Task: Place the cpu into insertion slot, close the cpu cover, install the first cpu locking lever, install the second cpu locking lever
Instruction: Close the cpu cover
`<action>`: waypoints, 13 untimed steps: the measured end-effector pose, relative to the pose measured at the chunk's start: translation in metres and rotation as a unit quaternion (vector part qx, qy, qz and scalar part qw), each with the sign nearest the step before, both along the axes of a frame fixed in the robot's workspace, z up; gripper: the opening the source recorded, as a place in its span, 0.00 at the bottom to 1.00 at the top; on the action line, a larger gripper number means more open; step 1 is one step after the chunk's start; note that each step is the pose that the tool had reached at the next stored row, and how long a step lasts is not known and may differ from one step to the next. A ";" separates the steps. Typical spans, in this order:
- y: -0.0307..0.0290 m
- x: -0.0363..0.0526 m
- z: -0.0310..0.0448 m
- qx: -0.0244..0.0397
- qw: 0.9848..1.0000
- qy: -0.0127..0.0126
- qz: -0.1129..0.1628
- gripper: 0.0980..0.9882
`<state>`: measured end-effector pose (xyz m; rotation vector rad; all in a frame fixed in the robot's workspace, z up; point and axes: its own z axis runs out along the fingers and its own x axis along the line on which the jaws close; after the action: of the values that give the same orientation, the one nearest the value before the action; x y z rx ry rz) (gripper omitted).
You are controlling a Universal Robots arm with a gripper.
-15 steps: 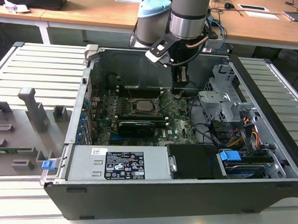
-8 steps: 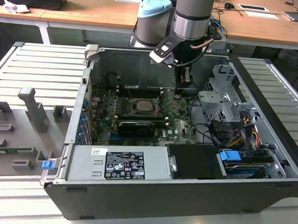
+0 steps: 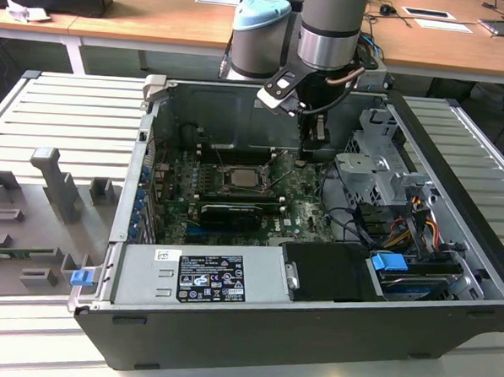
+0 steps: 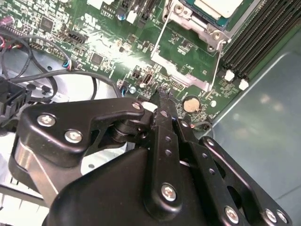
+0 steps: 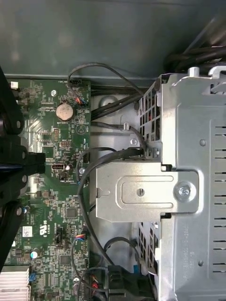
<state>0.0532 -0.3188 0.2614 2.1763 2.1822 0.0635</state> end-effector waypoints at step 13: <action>0.0000 -0.0109 -0.0065 0.000 1.000 0.001 0.003 0.01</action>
<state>0.0423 -0.3188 0.2548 2.1723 2.1891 0.0618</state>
